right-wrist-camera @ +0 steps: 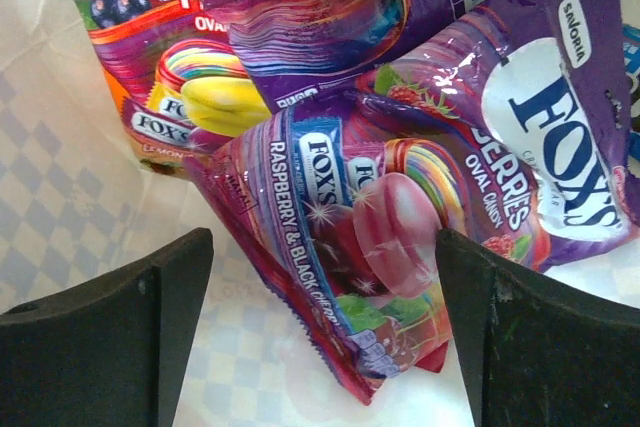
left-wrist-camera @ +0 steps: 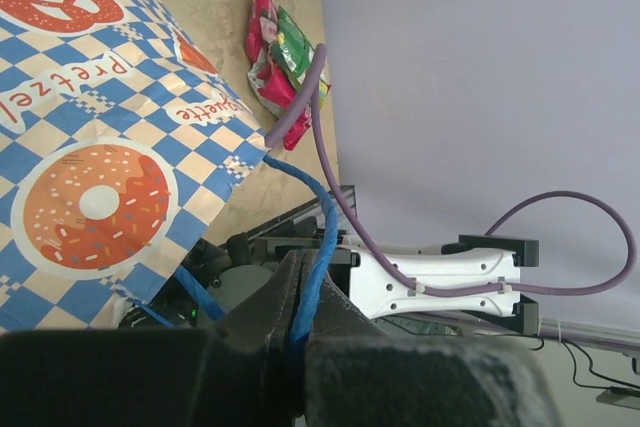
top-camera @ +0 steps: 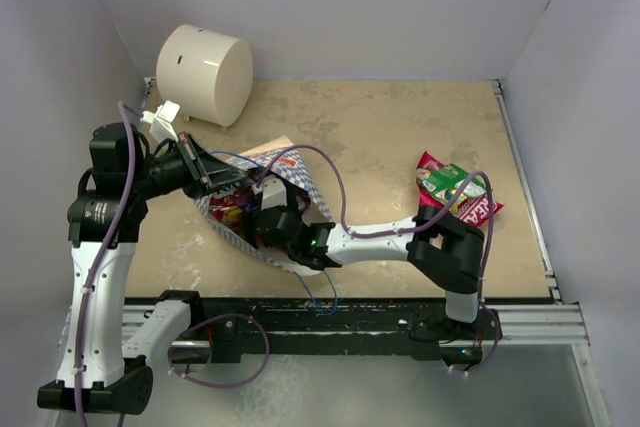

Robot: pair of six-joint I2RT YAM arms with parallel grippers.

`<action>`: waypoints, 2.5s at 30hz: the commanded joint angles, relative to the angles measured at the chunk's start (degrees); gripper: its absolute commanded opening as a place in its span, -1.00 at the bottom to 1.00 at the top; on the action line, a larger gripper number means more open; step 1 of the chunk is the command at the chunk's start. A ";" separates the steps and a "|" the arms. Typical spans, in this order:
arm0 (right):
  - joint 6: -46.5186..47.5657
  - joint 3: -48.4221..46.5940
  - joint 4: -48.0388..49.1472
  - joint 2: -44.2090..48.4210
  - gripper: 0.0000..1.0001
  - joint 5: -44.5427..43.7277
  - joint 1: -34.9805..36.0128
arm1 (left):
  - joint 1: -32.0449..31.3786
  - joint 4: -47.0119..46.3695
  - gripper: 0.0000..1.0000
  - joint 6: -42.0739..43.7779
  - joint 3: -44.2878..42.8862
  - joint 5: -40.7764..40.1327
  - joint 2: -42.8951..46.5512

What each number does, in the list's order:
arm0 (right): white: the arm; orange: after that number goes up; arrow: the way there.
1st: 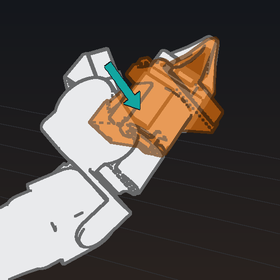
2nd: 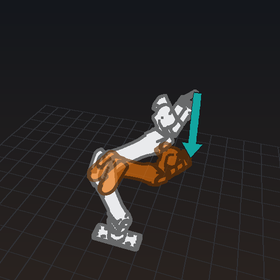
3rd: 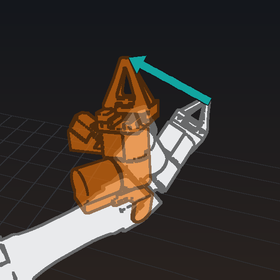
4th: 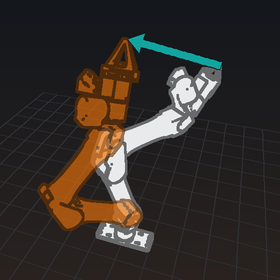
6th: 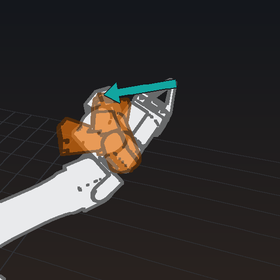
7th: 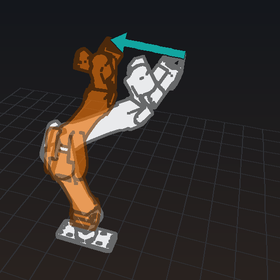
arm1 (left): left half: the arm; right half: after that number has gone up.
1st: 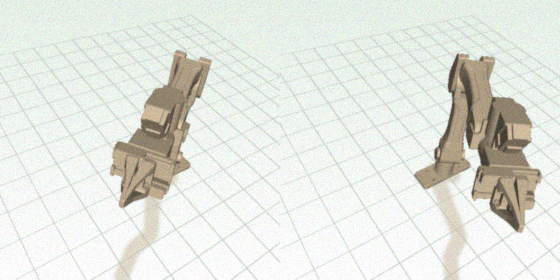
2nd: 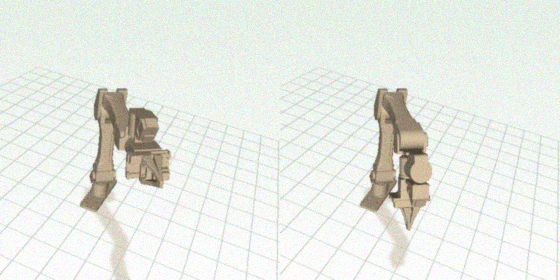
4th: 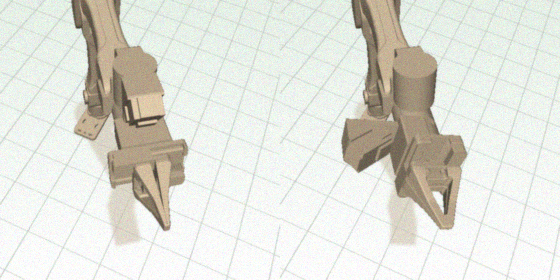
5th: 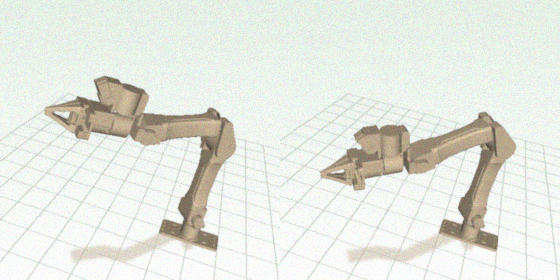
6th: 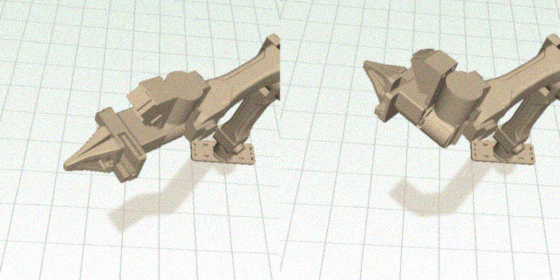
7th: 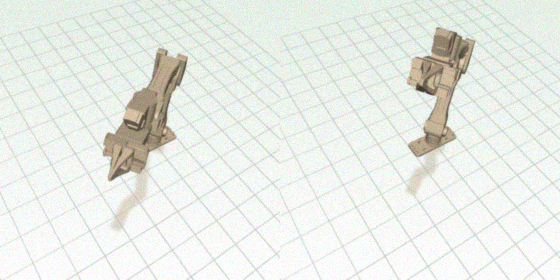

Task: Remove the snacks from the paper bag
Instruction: Take out the snack from the paper bag.

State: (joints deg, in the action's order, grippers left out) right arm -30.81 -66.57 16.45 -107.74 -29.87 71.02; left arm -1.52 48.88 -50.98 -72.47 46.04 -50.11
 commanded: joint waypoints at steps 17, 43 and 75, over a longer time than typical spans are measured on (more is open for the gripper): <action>-6.78 -3.95 -16.58 3.16 -0.54 -9.23 -1.94 | -0.08 6.28 -1.00 3.92 -2.51 -0.75 2.67; 15.92 3.46 -7.28 10.28 0.50 -3.19 0.31 | -0.06 6.97 -1.00 -2.20 1.15 -4.63 5.73; 10.91 -5.71 -19.23 2.23 -0.94 -14.28 2.10 | -0.11 7.93 -1.00 0.86 -0.23 -3.86 4.97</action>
State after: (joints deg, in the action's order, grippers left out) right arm -16.62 -71.29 2.20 -110.08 -42.48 73.73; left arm -1.52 59.02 -49.93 -71.05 40.10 -46.15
